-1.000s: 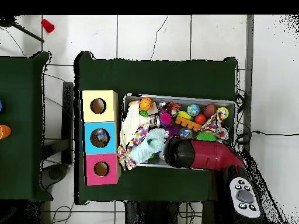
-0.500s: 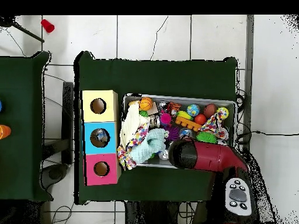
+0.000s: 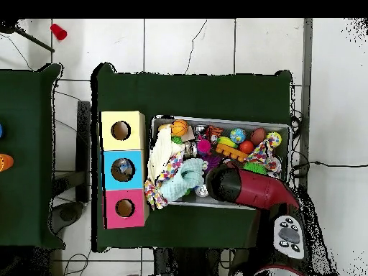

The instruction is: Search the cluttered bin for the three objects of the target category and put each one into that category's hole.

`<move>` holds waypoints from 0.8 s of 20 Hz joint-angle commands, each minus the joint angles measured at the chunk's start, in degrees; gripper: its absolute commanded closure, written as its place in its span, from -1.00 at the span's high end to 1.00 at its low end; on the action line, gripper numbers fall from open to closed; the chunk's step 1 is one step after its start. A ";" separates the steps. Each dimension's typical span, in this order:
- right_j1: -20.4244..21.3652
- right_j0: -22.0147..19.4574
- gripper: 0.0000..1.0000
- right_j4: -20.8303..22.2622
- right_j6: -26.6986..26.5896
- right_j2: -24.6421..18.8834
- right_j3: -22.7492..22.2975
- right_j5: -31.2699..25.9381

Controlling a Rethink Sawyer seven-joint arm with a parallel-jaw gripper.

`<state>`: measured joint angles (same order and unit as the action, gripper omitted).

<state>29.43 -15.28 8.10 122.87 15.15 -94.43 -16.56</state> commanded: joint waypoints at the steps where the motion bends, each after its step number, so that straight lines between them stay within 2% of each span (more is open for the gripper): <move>1: 3.57 -0.88 1.00 -9.30 12.48 -6.31 -0.80 -4.36; 6: 4.17 -0.37 1.00 -12.05 9.12 -5.89 3.04 -9.39; 11: 1.84 -0.08 1.00 -13.60 8.11 -4.46 7.68 -11.64; 13: 0.17 1.02 1.00 -13.81 9.06 -1.92 9.96 -14.72; 15: -1.94 4.08 1.00 -13.81 12.53 3.71 13.38 -23.66; 16: -2.88 5.06 1.00 -14.07 14.22 5.34 13.91 -25.89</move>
<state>31.52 -13.51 -3.08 122.87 17.39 -87.77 -26.62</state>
